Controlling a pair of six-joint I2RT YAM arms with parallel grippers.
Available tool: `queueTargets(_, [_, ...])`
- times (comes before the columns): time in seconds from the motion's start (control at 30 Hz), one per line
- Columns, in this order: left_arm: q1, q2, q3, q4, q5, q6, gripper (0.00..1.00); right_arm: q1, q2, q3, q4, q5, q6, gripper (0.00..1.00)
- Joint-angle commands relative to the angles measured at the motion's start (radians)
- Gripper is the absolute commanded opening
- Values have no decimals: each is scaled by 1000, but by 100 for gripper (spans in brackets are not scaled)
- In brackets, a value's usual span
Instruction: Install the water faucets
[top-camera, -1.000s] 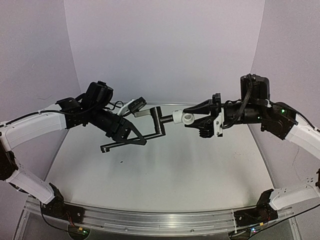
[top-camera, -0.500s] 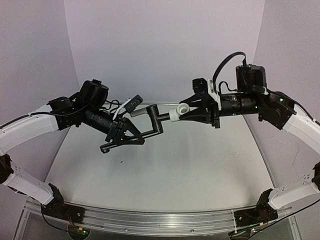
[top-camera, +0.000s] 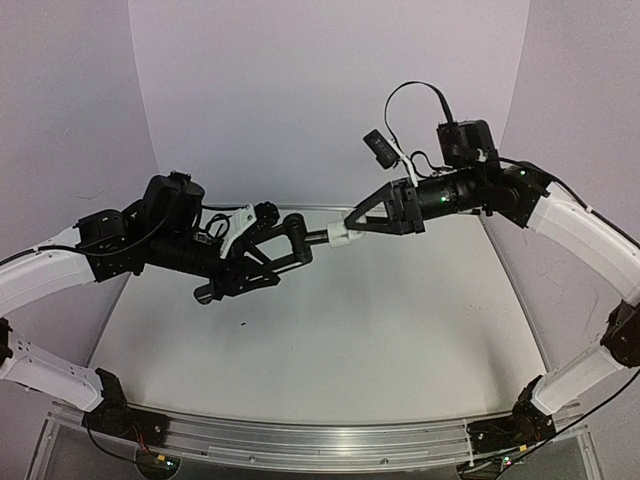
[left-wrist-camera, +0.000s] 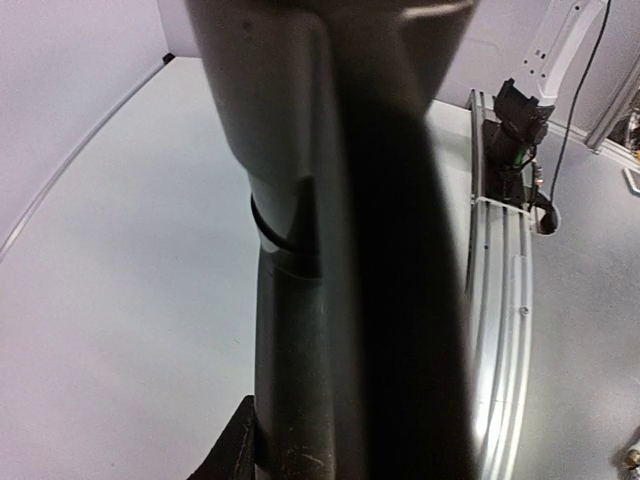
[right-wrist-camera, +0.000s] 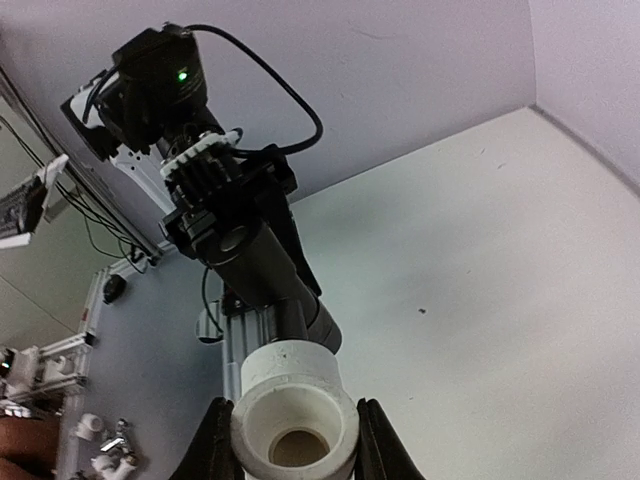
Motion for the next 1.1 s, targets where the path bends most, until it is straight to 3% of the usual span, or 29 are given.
queueTargets(0.0, [-41,-86,-22,159,-73,127,0,-56,56,33,37,-109,222,0])
queueTargets(0.33, [-54,-86,-28,142,-131,182,0,-106,97,-74,165,-263,586,7])
queueTargets(0.47, [-54,-54,12,96,-107,124,0,-118,98,-36,181,-230,568,32])
queueTargets(0.57, [-53,-33,48,56,-67,43,0,-147,95,21,158,-175,456,59])
queueTargets(0.67, [-52,-13,90,-2,-49,-20,0,-162,118,158,11,-68,239,75])
queueTargets(0.83, [-42,-9,113,-30,7,-132,0,-163,87,311,-101,115,-226,87])
queueTargets(1.07, [115,-20,103,45,377,-355,0,-125,-120,110,-16,128,-763,90])
